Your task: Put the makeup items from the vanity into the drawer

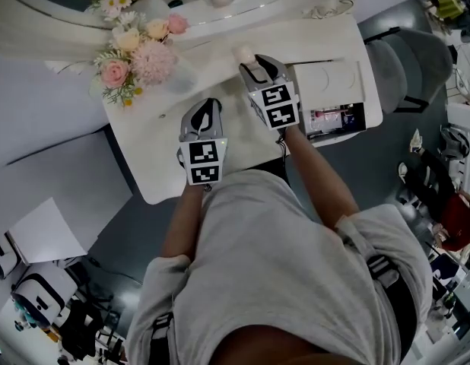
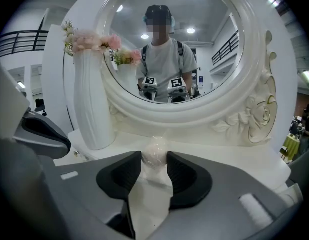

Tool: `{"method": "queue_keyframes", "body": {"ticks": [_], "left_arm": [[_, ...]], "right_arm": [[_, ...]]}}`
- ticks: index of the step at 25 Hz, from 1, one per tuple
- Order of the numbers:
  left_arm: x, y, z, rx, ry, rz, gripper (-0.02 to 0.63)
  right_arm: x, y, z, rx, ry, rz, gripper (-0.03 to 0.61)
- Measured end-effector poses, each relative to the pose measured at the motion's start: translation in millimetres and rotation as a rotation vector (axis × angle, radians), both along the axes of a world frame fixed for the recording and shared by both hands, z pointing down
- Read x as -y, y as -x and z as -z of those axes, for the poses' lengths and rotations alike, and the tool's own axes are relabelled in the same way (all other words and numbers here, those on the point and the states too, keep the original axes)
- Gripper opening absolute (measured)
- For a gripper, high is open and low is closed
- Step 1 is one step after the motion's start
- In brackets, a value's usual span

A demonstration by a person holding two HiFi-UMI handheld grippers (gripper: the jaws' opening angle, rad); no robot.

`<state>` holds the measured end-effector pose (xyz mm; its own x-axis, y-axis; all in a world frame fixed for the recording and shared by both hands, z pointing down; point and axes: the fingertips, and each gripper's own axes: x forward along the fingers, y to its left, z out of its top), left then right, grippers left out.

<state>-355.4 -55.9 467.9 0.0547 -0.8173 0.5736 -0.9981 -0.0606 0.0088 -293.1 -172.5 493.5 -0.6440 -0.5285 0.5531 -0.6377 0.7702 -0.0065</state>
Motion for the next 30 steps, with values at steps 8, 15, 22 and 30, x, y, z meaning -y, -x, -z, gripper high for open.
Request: {"method": "queue_keyframes", "body": {"ticks": [8, 15, 22, 30], "left_arm": [[11, -31, 6, -0.008, -0.022, -0.059, 0.003], [19, -65, 12, -0.021, -0.038, -0.119, 0.003], [28, -106, 21, -0.029, -0.058, -0.179, 0.003], [27, -169, 17, -0.040, -0.042, -0.314, 0.003]], "right_arm": [[-7, -28, 12, 0.014, -0.015, -0.020, 0.169], [-18, -67, 23, 0.024, -0.026, -0.061, 0.169], [-31, -108, 37, 0.060, -0.027, -0.098, 0.169], [-59, -168, 30, 0.060, 0.012, -0.178, 0.167]]}}
